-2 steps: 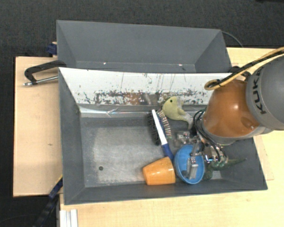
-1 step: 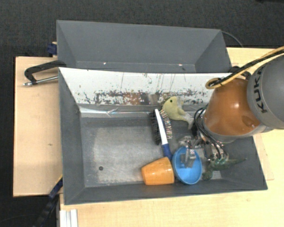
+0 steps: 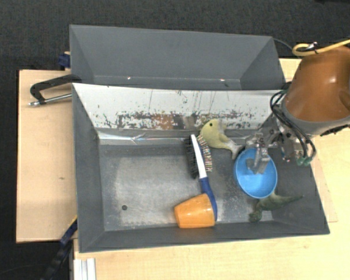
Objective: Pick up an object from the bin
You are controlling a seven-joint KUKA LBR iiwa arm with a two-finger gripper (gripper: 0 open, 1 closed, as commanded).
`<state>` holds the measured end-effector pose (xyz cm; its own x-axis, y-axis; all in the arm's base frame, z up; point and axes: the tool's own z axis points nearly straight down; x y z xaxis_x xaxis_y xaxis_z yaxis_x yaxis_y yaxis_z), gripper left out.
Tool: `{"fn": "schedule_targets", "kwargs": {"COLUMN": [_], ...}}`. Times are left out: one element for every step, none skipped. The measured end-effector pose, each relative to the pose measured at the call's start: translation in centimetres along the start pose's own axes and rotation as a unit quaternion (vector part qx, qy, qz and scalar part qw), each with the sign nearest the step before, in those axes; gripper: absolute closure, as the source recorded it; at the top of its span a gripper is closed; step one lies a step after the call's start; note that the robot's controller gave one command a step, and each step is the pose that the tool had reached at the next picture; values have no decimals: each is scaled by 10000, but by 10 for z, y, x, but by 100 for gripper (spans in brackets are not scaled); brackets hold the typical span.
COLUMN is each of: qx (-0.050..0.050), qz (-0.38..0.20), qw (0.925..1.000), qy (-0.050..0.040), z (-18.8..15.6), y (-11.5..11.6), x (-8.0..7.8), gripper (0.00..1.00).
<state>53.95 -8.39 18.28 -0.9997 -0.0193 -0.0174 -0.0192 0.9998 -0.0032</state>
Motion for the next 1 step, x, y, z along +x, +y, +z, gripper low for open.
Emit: {"fn": "schedule_targets", "kwargs": {"qx": [2], "qz": [197], "qw": [9998], "qy": [-2], "z": [-249], "y": [-12], "x": [43], "gripper": [100]}}
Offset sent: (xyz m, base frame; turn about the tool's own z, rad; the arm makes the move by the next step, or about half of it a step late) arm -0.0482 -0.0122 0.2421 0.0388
